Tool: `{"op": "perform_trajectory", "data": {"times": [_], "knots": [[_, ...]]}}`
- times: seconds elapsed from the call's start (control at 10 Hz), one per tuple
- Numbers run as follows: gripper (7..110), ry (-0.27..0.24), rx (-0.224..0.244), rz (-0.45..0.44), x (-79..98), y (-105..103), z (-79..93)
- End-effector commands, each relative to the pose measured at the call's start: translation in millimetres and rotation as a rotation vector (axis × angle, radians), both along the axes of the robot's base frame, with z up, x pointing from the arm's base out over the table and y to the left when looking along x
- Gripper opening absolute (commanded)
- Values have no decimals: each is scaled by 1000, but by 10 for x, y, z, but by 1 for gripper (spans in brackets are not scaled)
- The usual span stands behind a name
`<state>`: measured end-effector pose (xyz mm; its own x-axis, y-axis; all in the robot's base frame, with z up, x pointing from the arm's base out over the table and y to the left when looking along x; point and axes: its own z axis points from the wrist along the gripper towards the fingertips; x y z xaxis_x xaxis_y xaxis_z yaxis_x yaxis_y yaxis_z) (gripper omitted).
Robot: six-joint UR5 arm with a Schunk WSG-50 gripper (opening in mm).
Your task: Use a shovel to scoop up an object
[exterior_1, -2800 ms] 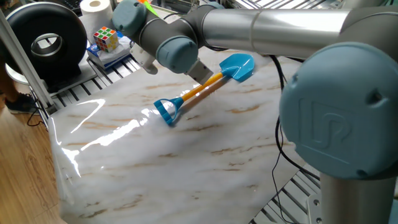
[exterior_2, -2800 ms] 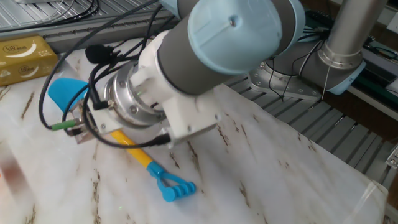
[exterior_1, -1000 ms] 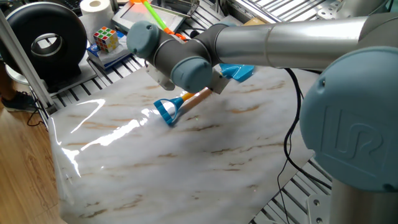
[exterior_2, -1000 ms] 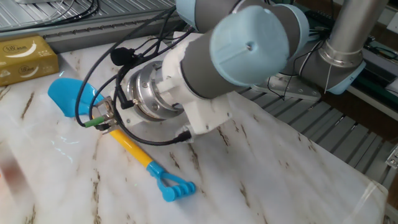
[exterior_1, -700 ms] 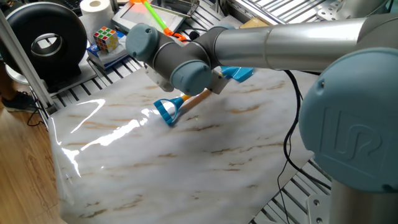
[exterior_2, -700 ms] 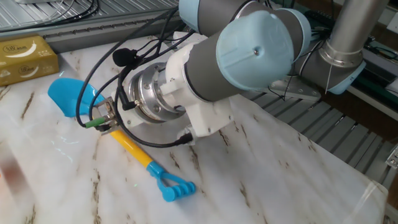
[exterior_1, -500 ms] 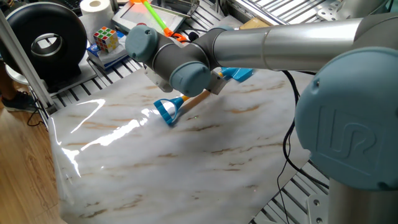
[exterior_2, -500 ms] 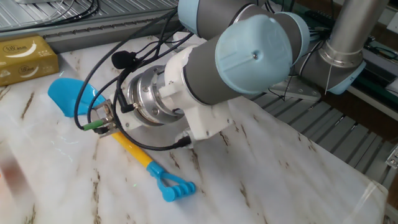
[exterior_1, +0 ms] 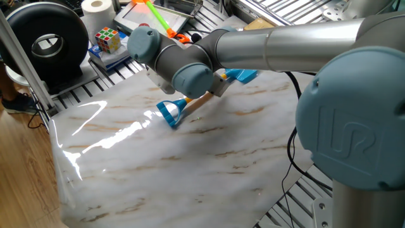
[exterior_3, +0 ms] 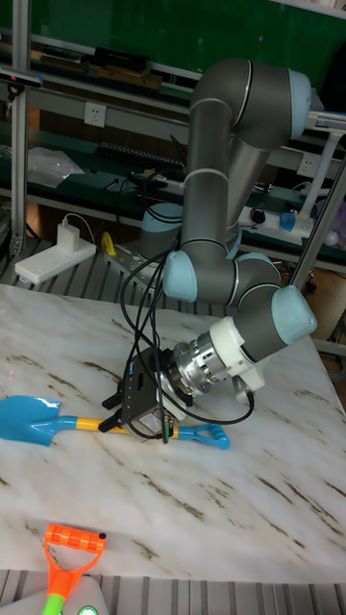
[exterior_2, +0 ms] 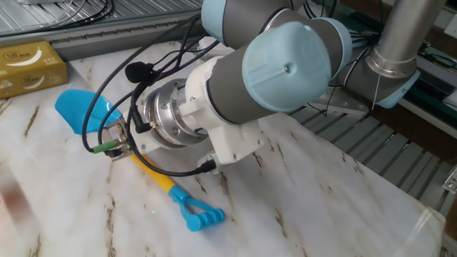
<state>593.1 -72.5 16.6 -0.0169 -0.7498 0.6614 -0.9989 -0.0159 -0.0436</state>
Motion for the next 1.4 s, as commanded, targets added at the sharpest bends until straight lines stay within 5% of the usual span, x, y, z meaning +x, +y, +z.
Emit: {"op": "perform_trajectory", "data": {"times": [0.0, 0.8, 1.3], "knots": [[44, -5, 12, -15, -7, 2, -20], [44, -40, 53, -33, 0, 42, -20], [44, -32, 202, -15, 89, 91, 58]]}}
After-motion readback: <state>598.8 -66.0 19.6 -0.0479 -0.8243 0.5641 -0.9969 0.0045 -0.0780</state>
